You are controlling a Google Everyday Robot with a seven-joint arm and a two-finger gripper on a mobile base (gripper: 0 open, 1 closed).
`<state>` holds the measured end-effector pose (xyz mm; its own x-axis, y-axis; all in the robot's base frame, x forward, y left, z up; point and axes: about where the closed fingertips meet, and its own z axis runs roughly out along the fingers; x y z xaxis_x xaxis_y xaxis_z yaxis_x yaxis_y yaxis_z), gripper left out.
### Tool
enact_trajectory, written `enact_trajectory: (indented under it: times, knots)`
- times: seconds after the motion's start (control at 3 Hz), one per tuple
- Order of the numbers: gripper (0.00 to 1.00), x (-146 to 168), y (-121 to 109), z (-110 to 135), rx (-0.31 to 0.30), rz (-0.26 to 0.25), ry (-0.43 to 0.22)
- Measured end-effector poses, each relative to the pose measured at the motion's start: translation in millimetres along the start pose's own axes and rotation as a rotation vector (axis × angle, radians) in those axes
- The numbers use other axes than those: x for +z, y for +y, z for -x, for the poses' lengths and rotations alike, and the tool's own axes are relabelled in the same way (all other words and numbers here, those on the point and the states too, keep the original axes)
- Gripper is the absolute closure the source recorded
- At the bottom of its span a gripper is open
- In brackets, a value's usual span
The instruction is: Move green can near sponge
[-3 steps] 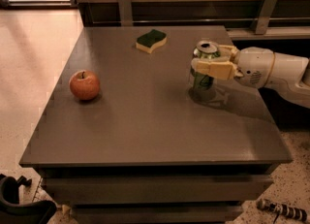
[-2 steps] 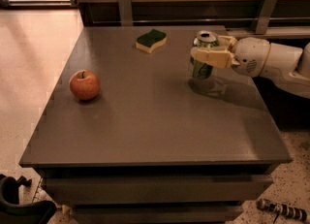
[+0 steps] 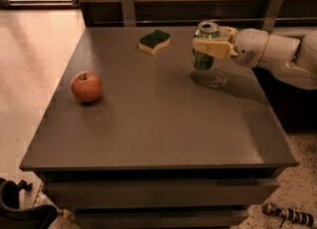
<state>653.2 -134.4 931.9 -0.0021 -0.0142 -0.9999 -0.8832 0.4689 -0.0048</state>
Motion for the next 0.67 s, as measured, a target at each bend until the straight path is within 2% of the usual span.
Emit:
enact_trajectory:
  times: [0.33,0.67]
  knots:
    - [1.0,11,-15,4,-0.001,0.001,-0.004]
    - [1.0,39,-49,8,0.005,0.014,-0.014]
